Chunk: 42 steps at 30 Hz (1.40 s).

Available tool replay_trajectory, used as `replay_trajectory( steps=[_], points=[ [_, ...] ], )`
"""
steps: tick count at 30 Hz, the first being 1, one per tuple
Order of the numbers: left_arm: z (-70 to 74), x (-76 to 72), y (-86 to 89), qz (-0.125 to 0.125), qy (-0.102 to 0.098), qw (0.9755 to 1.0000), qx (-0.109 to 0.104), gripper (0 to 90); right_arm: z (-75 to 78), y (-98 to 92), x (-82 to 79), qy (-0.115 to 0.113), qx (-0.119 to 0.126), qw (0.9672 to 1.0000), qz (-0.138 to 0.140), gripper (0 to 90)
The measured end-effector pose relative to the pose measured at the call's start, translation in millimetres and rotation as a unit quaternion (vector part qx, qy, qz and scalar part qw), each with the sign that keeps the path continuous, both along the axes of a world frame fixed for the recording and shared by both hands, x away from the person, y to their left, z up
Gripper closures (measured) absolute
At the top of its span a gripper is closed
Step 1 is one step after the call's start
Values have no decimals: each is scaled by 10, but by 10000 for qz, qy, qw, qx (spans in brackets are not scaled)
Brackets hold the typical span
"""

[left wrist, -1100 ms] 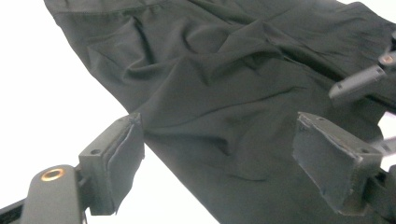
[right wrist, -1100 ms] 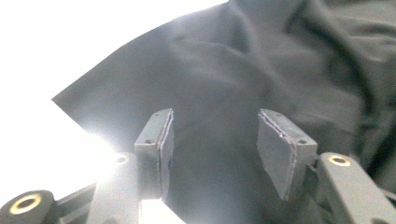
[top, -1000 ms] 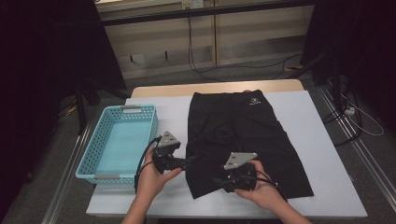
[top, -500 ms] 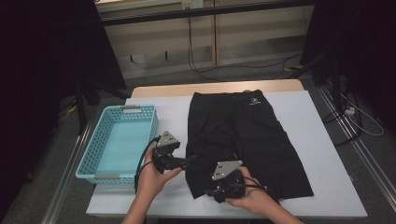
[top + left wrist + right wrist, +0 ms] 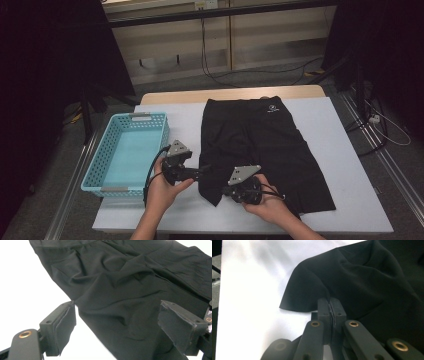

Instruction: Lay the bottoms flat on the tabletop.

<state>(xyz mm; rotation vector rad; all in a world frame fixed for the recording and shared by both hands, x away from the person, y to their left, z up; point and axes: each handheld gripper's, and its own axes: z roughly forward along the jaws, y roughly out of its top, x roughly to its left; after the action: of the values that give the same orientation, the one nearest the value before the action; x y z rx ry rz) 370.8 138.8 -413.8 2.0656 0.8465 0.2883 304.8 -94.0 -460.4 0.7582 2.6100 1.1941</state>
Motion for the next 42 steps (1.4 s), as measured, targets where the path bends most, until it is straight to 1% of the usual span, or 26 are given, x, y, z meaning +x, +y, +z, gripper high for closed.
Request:
replay_trajectory(
  steps=[2, 3, 6, 9, 12, 14, 15, 16, 17, 19, 21, 23, 25, 26, 28, 29, 30, 31, 32, 33, 35, 36, 38, 39, 41, 42],
  points=[
    [5, 9, 14, 85, 0, 10000, -7, 157, 13, 2, -11, 6, -17, 10000, 6, 893],
    [2, 9, 15, 130, 20, 9999, -52, 157, 21, -1, -14, 85, 6, 10000, 32, 894],
    [-3, 15, 20, 158, -3, 9999, -10, 158, 39, -4, -51, 226, 82, 9996, 143, 894],
    [-16, 19, 17, 198, 3, 9998, 27, 159, 61, 16, -132, 271, 32, 9992, 285, 893],
    [-36, 31, 14, 292, 66, 9995, -27, 161, 64, 22, -190, 273, -2, 9989, 375, 893],
    [-61, 37, -2, 356, 51, 9993, 82, 180, 66, 22, -215, 268, -11, 9989, 386, 893],
    [-77, 42, -8, 360, 46, 9992, 138, 203, 65, 15, -214, 235, -53, 9989, 409, 893],
    [-94, 46, -14, 385, 91, 9991, 173, 237, 65, 11, -214, 235, -54, 9989, 403, 893],
    [-110, 55, -16, 397, 124, 9989, 212, 266, 66, 9, -216, 277, -12, 9989, 381, 893],
    [-149, 69, -26, 401, 177, 9986, 296, 354, 68, -4, -212, 216, -66, 9989, 406, 893],
    [-194, 83, -44, 393, 172, 9980, 467, 429, 73, -6, -219, 212, -55, 9990, 399, 892],
    [-242, 94, -72, 379, 235, 9979, 461, 475, 75, -8, -223, 204, -75, 9990, 389, 892],
    [-285, 112, -94, 369, 243, 9975, 554, 552, 77, -7, -225, 193, -63, 9991, 374, 891],
    [-310, 121, -107, 397, 304, 9974, 512, 559, 78, -6, -225, 188, -65, 9991, 378, 891],
    [-354, 139, -130, 377, 430, 9970, 523, 609, 81, -4, -230, 176, -60, 9991, 376, 891],
    [-372, 146, -144, 405, 415, 9968, 542, 612, 82, -2, -232, 174, -58, 9991, 375, 891],
    [-381, 153, -150, 379, 458, 9967, 547, 622, 85, -1, -235, 176, -50, 9992, 359, 891],
    [-399, 156, -169, 421, 508, 9964, 525, 644, 85, -2, -234, 155, -49, 9992, 371, 891],
    [-400, 158, -178, 448, 477, 9964, 541, 655, 89, -1, -236, 157, -40, 9992, 365, 891],
    [-391, 159, -182, 454, 487, 9959, 618, 679, 90, -1, -236, 151, -43, 9992, 371, 890],
    [-393, 163, -183, 468, 487, 9958, 613, 713, 87, -2, -236, 159, -43, 9992, 369, 890],
    [-397, 160, -183, 491, 486, 9958, 599, 748, 83, -1, -235, 157, -58, 9992, 371, 890],
    [-396, 158, -191, 449, 576, 9959, 526, 820, 81, 3, -236, 160, -68, 9991, 377, 890],
    [-397, 154, -202, 427, 646, 9959, 472, 879, 82, 7, -236, 143, -57, 9992, 374, 890],
    [-391, 152, -216, 451, 607, 9958, 524, 894, 88, 11, -238, 133, -44, 9992, 370, 890],
    [-386, 153, -212, 462, 667, 9955, 490, 896, 90, 10, -237, 119, -46, 9992, 382, 890]
  ],
)
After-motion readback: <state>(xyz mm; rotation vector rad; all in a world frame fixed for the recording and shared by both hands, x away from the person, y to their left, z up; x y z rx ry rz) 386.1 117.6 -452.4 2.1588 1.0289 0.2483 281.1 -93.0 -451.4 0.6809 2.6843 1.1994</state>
